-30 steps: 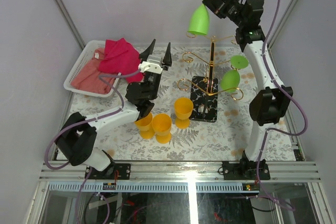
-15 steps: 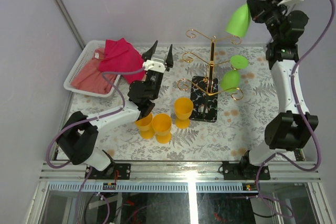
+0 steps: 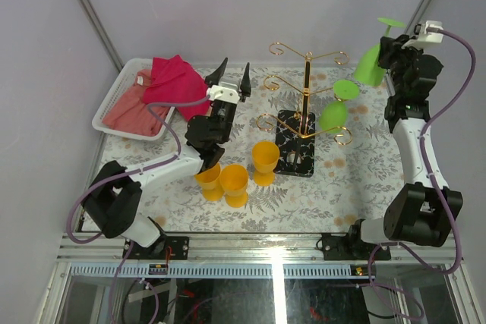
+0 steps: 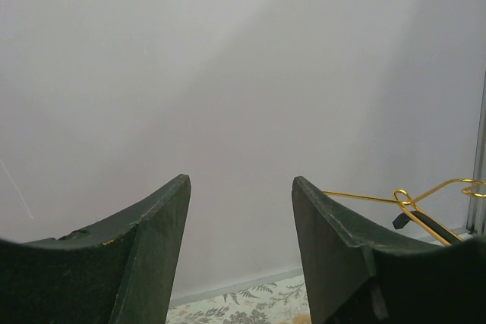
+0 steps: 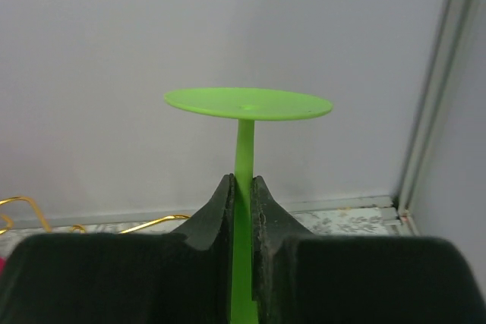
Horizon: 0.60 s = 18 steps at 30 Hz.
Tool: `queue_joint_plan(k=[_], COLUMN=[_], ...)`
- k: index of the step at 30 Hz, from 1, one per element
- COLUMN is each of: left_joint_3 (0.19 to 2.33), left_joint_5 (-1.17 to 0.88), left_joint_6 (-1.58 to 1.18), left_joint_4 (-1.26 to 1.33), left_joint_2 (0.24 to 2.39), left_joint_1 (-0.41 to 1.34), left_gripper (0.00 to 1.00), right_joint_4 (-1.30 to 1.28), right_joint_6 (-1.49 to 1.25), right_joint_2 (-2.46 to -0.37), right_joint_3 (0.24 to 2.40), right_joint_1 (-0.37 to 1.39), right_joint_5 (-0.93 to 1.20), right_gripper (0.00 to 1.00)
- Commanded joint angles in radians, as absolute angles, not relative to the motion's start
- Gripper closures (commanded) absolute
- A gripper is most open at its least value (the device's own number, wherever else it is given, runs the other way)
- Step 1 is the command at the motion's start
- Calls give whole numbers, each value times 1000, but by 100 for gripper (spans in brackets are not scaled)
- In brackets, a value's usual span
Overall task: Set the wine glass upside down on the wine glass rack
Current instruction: Turn the wine glass upside down at the wine rack.
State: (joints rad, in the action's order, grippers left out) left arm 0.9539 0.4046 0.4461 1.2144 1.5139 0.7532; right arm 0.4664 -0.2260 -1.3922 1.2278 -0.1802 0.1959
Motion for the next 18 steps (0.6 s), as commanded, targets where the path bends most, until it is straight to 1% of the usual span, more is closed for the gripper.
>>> queue_joint_plan(k=[1,4,8,14,18], left_joint_3=[989,987,986,998,1021], left_joint_5=[423,425,426,429,427], left_joint_6=[447,443,436,434,428], left_joint_4=[1238,1234,1223,1215,1205], left_joint_2=[1528,1527,1528,1539,1548], left_joint_1=[761,762,761,761,760], left_gripper=[44,44,44,43,43], right_joint_4=[609,660,766,997,1209], right_joint_6=[-137,-136,-163,-232,-341], right_joint_2=[-1345,-1357,-1387,-1462,-1540], right_joint_3=[1174,1129,1071,998,967], right_joint_1=[-222,-257,-303,-360,-398], right_joint_5=[163,204,317,501,642], right_gripper=[100,100,100,100,100])
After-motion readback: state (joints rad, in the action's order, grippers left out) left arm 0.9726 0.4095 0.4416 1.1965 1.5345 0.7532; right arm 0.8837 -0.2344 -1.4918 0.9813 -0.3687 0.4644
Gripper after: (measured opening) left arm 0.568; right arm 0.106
